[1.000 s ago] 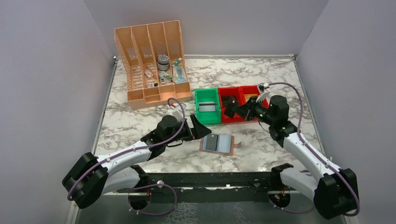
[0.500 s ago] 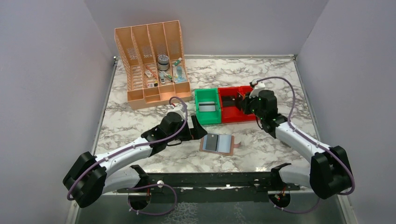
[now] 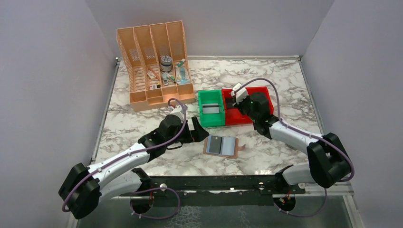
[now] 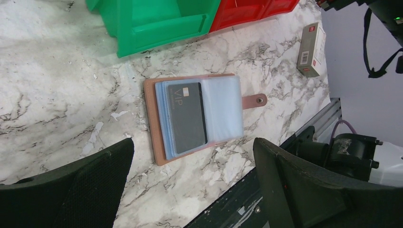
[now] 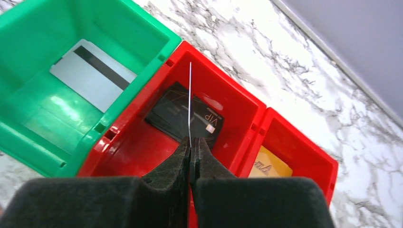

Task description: Take the credit cards out of the card holder

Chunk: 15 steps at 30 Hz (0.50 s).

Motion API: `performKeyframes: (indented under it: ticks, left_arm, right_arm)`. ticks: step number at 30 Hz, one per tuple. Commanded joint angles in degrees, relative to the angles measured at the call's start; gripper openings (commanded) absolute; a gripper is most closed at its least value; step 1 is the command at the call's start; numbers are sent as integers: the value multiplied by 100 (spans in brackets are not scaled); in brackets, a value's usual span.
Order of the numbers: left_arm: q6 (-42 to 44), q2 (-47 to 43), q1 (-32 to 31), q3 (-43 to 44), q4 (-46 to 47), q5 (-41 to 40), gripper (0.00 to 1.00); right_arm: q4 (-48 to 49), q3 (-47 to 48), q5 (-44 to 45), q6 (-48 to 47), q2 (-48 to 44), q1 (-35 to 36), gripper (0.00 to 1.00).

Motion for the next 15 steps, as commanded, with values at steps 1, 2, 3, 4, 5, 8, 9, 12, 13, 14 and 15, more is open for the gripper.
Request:
performKeyframes:
  ticks: [1, 2, 3, 4, 5, 8, 9, 12, 13, 14, 15]
  left_arm:
    - [70, -204, 26, -67, -118, -161, 99]
    - [84, -243, 26, -76, -134, -164, 99]
    - [87, -276, 26, -90, -143, -170, 99]
    - [87, -300, 26, -93, -157, -185, 99]
    - [87, -332, 26, -101, -171, -187, 99]
    - [80, -406, 26, -123, -195, -213, 99]
    - [72, -425, 26, -132, -200, -222, 99]
    - [52, -453, 26, -154, -181, -238, 99]
    - [52, -442, 26, -155, -179, -244, 99]
    - [49, -432, 26, -150, -181, -245, 99]
    - [51, -422, 26, -132, -194, -245, 99]
  right_arm:
    - [376, 220, 333, -807, 224, -8, 1]
    - [300, 264, 259, -915, 292, -7, 1]
    - [194, 322, 146, -1069, 353, -2, 1]
    - [48, 392, 73, -1174, 426, -1, 1]
    - [-101, 477, 37, -1191, 479, -1, 1]
    - [-150, 545, 72, -1275, 589, -3, 1]
    - [-85, 528, 105, -1311, 612, -6, 1]
    - [-5, 631, 253, -1430, 772, -1, 1]
    - [-14, 711, 296, -1446, 856, -1, 1]
    - [-61, 802, 350, -1464, 968, -1, 1]
    - [-133, 887, 395, -1574, 1073, -1, 1]
